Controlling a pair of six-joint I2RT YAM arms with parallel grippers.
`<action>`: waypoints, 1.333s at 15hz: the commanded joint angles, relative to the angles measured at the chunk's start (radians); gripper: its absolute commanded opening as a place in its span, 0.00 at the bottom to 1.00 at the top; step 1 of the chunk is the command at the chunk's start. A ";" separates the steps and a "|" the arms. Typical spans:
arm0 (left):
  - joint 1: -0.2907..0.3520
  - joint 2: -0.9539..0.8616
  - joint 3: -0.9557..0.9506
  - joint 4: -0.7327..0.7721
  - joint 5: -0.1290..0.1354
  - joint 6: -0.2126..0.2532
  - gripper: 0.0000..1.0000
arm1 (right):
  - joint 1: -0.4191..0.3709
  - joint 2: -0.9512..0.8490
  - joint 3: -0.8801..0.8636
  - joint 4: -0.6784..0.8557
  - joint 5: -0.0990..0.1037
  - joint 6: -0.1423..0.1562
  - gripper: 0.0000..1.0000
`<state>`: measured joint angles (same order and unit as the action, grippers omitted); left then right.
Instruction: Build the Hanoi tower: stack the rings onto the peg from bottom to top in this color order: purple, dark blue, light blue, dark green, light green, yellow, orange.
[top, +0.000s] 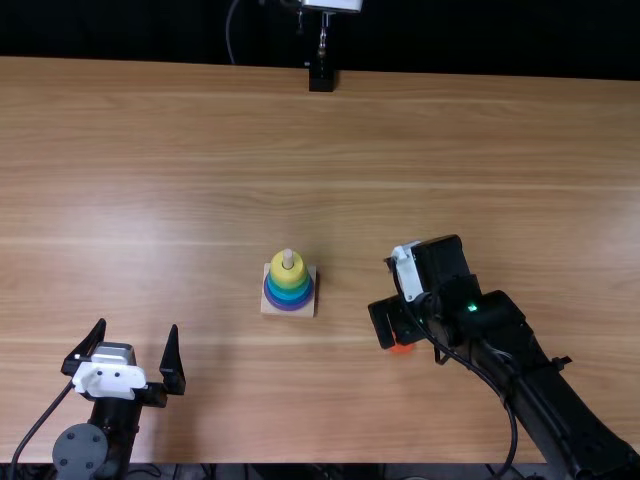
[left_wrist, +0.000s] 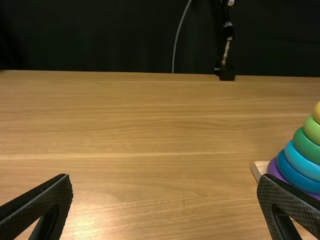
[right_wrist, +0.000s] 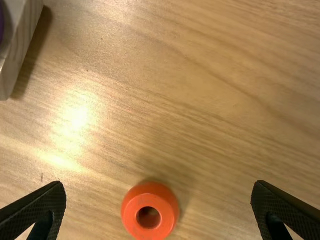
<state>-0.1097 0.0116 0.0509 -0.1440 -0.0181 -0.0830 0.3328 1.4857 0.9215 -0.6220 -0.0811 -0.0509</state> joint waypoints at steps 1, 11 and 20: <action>0.010 -0.012 -0.045 -0.012 0.009 0.004 1.00 | -0.005 -0.012 -0.013 -0.036 -0.009 0.009 1.00; 0.010 -0.012 -0.045 -0.012 0.009 0.004 1.00 | 0.032 0.107 0.020 -0.139 -0.005 0.012 1.00; 0.010 -0.012 -0.045 -0.012 0.009 0.004 1.00 | 0.081 0.214 0.083 -0.156 0.085 0.020 1.00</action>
<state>-0.1093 0.0116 0.0509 -0.1440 -0.0181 -0.0826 0.4057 1.6890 0.9779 -0.7769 -0.0143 -0.0422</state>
